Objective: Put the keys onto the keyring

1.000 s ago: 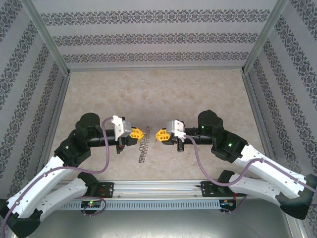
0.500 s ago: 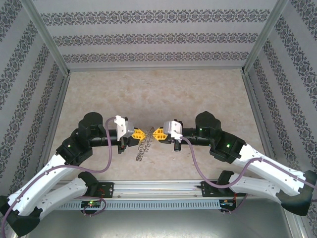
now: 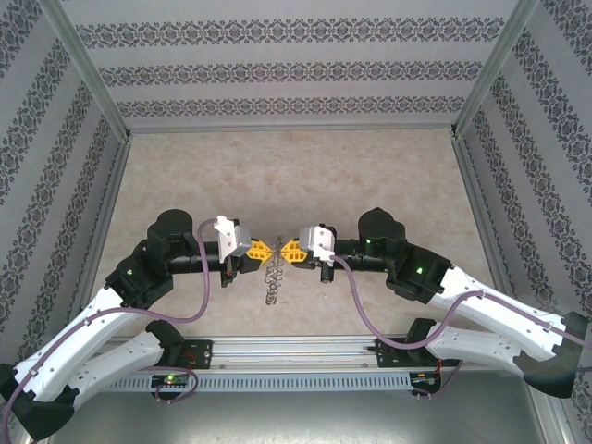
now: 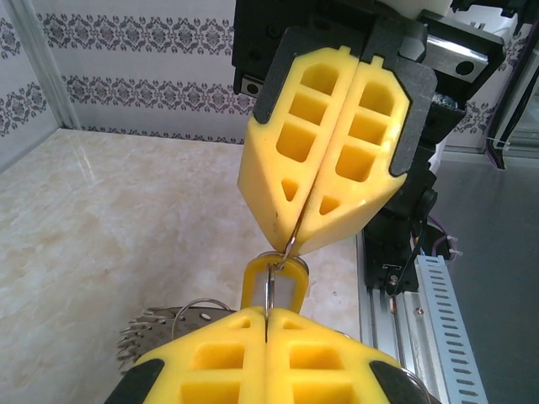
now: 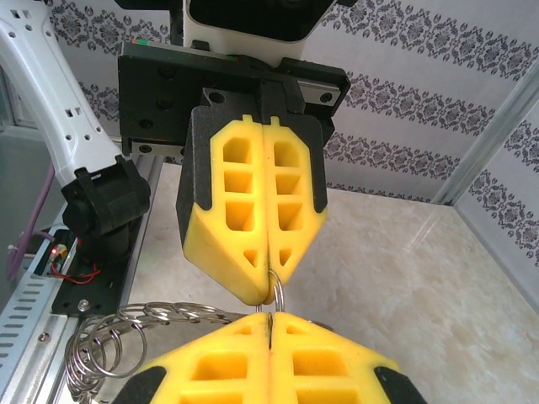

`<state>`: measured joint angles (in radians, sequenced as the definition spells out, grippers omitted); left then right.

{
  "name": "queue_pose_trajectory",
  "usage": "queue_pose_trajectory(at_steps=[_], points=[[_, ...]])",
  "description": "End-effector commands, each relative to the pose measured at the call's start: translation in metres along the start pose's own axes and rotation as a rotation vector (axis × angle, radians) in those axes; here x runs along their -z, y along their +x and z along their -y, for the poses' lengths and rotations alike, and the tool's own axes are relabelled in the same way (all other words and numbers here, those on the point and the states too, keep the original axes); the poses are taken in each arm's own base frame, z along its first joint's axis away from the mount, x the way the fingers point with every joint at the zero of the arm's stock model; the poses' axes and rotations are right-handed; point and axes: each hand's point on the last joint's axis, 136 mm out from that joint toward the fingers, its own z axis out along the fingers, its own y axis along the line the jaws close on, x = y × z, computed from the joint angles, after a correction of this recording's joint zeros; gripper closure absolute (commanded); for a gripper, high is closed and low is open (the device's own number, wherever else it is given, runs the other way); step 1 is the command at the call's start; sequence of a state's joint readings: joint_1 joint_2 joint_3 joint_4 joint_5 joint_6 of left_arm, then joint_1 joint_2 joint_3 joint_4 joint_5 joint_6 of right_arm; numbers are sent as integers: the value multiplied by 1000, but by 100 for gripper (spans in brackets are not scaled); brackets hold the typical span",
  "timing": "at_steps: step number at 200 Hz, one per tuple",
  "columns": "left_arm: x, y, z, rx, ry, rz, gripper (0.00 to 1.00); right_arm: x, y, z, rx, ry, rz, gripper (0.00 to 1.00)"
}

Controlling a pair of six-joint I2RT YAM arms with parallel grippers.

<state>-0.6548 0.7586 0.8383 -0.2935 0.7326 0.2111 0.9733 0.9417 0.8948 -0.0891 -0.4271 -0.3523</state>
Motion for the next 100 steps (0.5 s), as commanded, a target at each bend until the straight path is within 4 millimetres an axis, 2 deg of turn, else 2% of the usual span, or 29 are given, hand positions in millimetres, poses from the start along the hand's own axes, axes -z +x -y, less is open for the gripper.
queue_pose_trajectory(at_steps=[1, 100], points=[[6, -21, 5, -72, 4, 49, 100, 3, -26, 0, 43, -1, 76, 100], [6, -21, 6, -72, 5, 52, 100, -1, -24, 7, 43, 41, 74, 100]])
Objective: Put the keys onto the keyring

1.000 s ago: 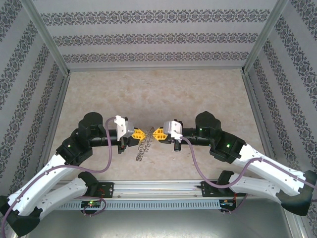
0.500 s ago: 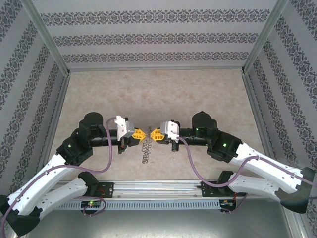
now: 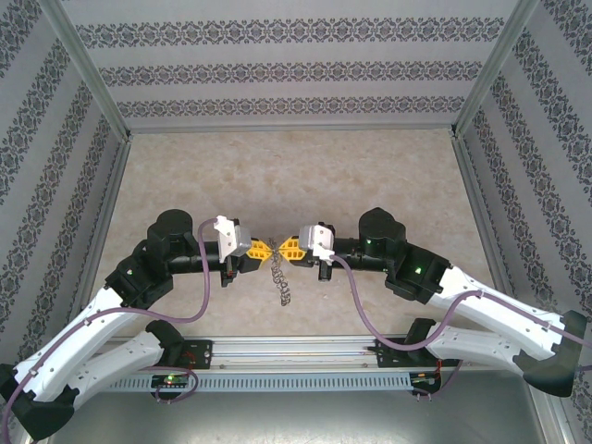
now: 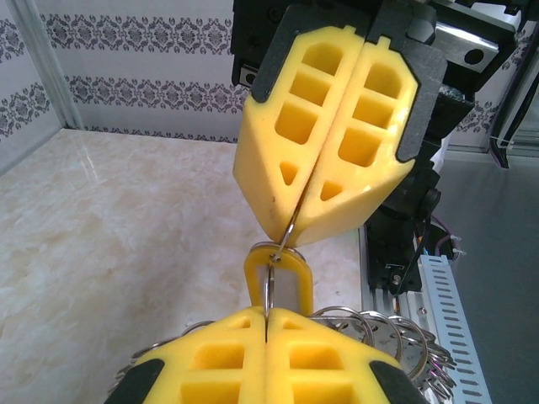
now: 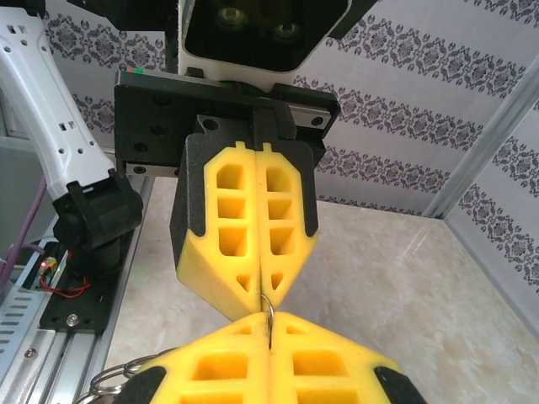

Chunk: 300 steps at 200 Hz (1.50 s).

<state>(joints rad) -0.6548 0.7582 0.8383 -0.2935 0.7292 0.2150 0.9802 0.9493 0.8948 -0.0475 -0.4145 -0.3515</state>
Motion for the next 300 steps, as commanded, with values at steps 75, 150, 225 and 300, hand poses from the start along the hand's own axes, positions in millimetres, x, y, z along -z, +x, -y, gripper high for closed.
queue_pose_trajectory(at_steps=[75, 150, 225, 300], points=[[8, -22, 7, -71, 8, 56, 100, -2, -15, 4, 25, 16, 37, 100], [8, -22, 7, -74, 6, 52, 100, -2, -19, 2, 34, -1, 42, 100], [7, -22, 7, -73, 10, 48, 100, -8, -17, -1, 38, -26, 11, 100], [10, -23, 8, -80, 4, 55, 100, -9, -9, -3, 34, -36, -25, 100]])
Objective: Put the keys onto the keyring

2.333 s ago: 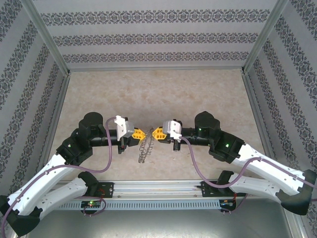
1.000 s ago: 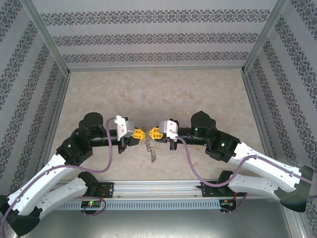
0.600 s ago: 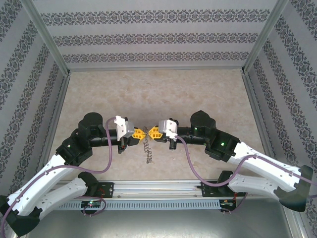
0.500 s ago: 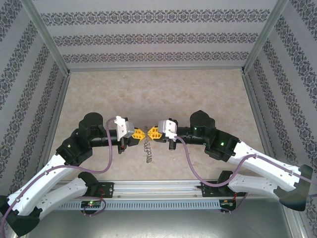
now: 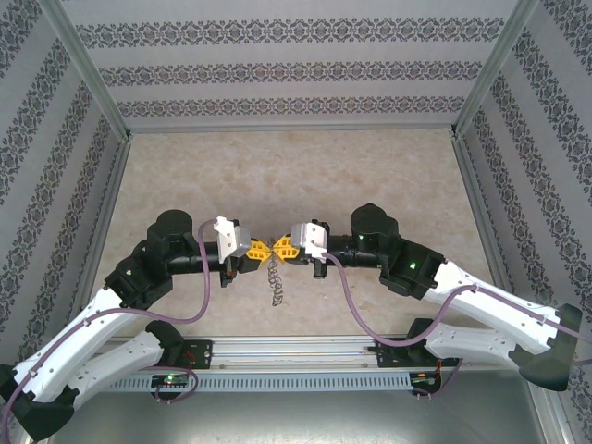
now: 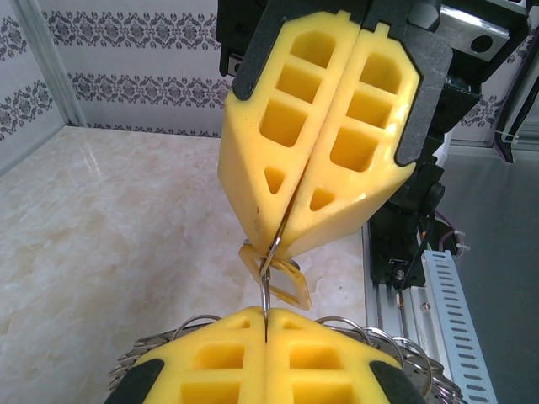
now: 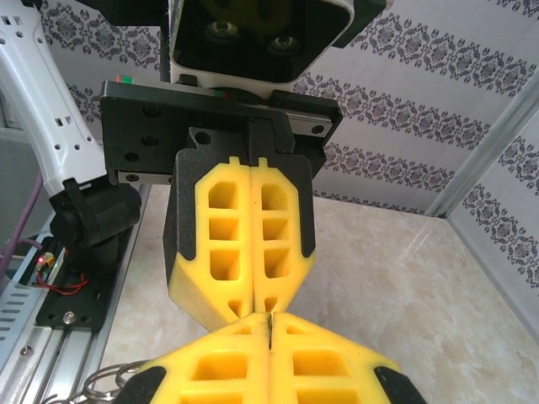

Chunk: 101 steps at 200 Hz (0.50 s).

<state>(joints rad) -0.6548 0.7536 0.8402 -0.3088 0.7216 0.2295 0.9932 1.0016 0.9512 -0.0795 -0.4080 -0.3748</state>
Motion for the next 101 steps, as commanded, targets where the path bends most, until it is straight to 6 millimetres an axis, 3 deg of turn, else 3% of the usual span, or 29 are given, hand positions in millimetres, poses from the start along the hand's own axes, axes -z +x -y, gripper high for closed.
queue_pose_trajectory(at_steps=[1, 47, 101], points=[[9, -25, 7, -71, 9, 64, 100, 0, -5, -4, 20, -21, -2, 100], [9, -24, 7, -72, 6, 61, 100, 9, -11, -13, 20, -52, 28, 100], [10, -25, 8, -71, 6, 65, 100, 6, -6, -10, 9, -46, 12, 100]])
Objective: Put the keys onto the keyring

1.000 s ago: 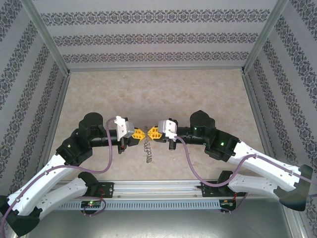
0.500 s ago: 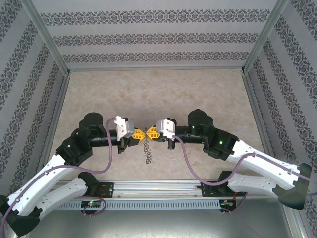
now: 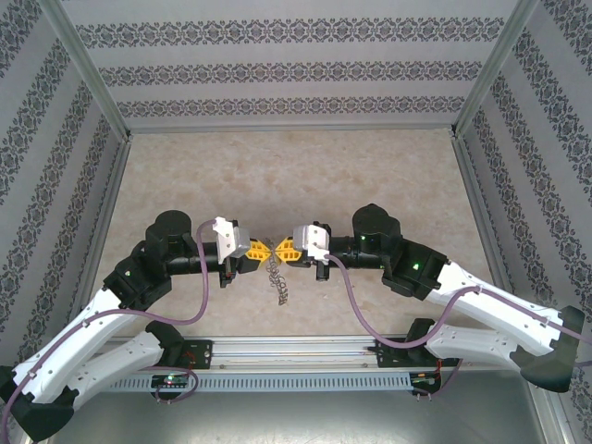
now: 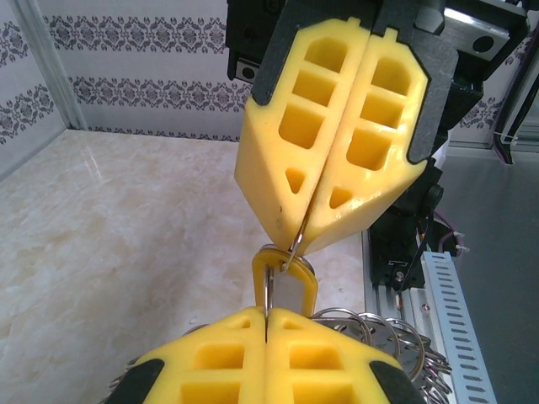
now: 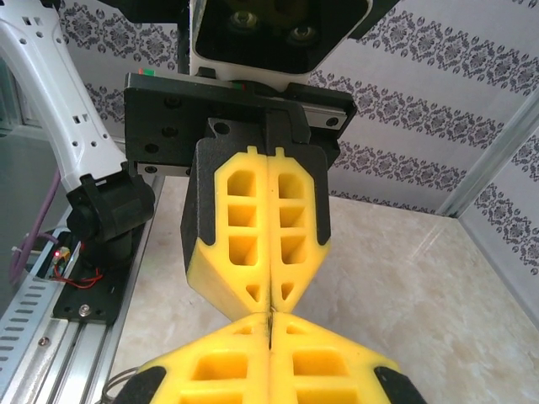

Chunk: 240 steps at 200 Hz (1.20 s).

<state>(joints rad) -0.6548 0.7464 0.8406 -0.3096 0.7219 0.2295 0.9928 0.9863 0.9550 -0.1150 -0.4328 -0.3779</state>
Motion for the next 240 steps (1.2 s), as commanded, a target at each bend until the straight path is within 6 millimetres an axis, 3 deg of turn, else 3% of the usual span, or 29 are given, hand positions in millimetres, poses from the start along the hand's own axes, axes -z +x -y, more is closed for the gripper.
queue_pose_trajectory(at_steps=[1, 240], points=[[8, -24, 7, -67, 7, 60, 100, 1, -6, -4, 14, -18, 16, 100], [10, -23, 8, -70, 6, 60, 100, 5, -11, 7, 28, 52, 51, 100]])
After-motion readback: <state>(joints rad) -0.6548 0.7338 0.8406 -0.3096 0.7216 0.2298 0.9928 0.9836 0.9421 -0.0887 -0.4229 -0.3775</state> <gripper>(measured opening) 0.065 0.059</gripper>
